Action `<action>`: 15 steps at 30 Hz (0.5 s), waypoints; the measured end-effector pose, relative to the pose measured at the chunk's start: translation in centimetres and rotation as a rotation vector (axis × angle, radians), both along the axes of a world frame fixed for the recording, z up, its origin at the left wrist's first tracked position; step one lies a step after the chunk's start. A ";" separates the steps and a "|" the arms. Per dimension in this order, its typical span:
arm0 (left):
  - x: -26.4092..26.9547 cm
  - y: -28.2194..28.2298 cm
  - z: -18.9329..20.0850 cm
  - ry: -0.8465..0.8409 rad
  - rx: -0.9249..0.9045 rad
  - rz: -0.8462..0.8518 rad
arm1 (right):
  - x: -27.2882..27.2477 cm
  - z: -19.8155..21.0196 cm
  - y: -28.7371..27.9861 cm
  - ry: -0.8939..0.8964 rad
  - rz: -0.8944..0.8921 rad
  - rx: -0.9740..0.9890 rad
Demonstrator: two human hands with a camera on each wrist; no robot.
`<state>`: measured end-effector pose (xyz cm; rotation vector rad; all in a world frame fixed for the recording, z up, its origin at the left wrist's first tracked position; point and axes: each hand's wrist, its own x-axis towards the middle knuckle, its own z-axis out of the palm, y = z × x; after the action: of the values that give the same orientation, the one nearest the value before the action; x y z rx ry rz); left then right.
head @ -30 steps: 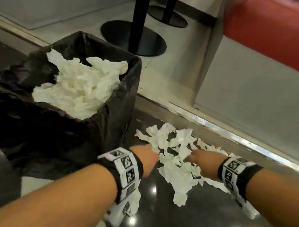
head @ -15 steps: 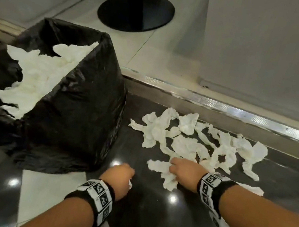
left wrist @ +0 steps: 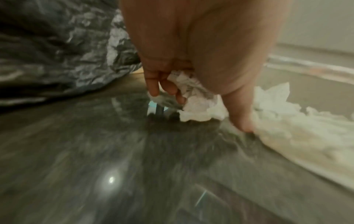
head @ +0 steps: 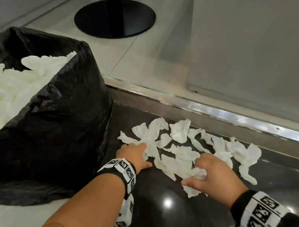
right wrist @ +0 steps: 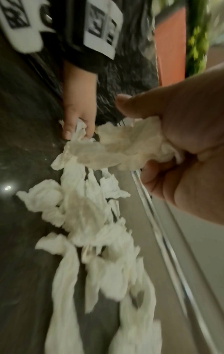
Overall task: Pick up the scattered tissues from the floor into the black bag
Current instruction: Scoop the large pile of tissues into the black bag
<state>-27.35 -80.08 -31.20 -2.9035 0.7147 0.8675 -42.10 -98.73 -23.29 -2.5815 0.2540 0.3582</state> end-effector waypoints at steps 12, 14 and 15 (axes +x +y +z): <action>-4.2 1.6 0.7 0.009 -0.268 -0.043 | -0.1 -5.8 0.6 0.284 0.196 -0.184; -4.7 2.4 1.1 0.034 -0.341 -0.021 | 0.1 -6.7 1.4 0.337 0.260 -0.244; -4.9 2.9 1.3 0.063 -0.356 -0.011 | 0.4 -6.9 1.7 0.356 0.268 -0.273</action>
<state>-32.25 -77.19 -29.95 -3.1844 0.9828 0.9195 -41.75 -97.05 -30.16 -2.8120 0.0819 0.9437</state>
